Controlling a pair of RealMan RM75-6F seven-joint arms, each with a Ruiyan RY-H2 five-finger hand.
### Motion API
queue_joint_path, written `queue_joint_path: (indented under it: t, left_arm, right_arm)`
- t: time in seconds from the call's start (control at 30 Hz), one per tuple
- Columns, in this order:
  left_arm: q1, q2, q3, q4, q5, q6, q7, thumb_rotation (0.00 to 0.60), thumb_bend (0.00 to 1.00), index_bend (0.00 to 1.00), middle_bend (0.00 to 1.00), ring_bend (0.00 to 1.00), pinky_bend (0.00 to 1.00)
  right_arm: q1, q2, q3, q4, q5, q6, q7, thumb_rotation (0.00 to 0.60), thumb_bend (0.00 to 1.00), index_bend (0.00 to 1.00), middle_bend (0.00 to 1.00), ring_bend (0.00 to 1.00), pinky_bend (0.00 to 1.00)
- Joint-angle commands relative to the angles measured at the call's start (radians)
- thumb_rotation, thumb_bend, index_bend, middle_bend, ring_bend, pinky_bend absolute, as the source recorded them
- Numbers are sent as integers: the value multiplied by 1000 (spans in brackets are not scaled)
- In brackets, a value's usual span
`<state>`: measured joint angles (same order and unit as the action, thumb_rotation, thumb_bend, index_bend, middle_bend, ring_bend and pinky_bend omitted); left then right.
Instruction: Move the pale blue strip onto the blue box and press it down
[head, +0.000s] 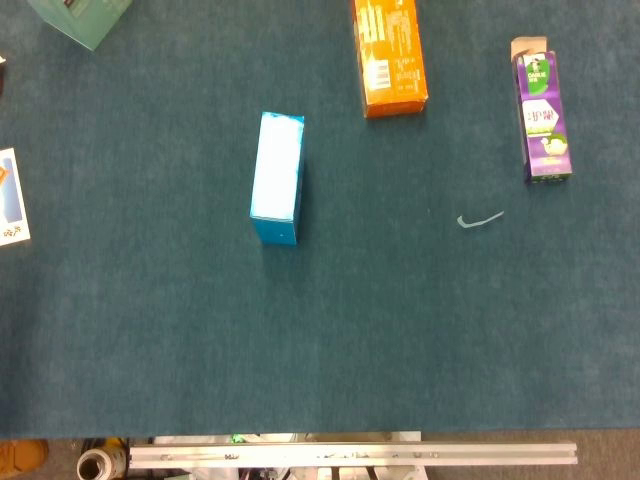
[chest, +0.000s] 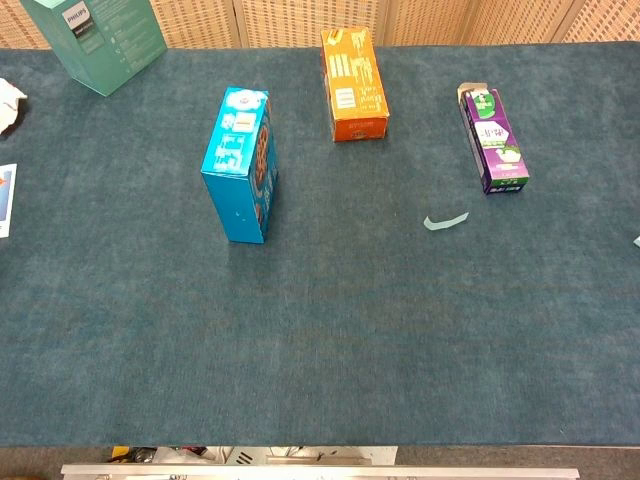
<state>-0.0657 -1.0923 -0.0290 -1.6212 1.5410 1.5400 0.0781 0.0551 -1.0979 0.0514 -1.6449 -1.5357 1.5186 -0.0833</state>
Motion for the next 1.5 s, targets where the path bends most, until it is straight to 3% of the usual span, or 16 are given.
queue_joint_path:
  t: [0.03,0.23,0.37,0.47,0.57,0.63,0.77,1.0,1.5]
  left_arm:
    - [0,-1,1,0,1,-2,0,600,493,228,535,470,531]
    - [-1,3,1,-1,3,-3,-2,600,493,228,535,470,531]
    - [0,6,3,-1,7,-3,-9,600,493,228,535,476,531]
    - [1,5,5,-2,8,-1,-10,600,493,227,536,475,531]
    - [4,8,7,-2,5,-3,-10,600,493,228,536,476,531]
    - [6,9,8,-3,5,-1,-12,600,493,228,536,477,531]
    - [12,9,8,-1,1,5,-16,600,493,228,536,479,531]
    - [16,7,10,3,-3,1,-21,600,493,228,537,485,531]
    - [6,0,12,11,-14,-31,-25,600,493,220,535,485,531]
  right_arm:
    - [3,5,-4,-8,4,-14,-4,600,498,359,632,594,590]
    - [22,21,-1,-35,-4,-40,8,600,495,359,632,594,590]
    - [63,59,2,-79,4,-113,-30,600,417,359,632,606,601]
    - [105,72,10,-112,18,-182,-67,600,342,360,671,715,735]
    - [156,71,20,-129,37,-261,-95,600,303,425,820,916,941]
    - [192,60,28,-130,54,-314,-121,600,291,493,914,988,997]
    - [250,17,38,-125,96,-397,-184,600,290,572,1000,1000,1000]
    - [344,-77,45,-65,197,-541,-254,600,294,581,1000,1000,1000]
    - [478,-258,43,62,362,-669,-385,600,258,581,1000,1000,1000]
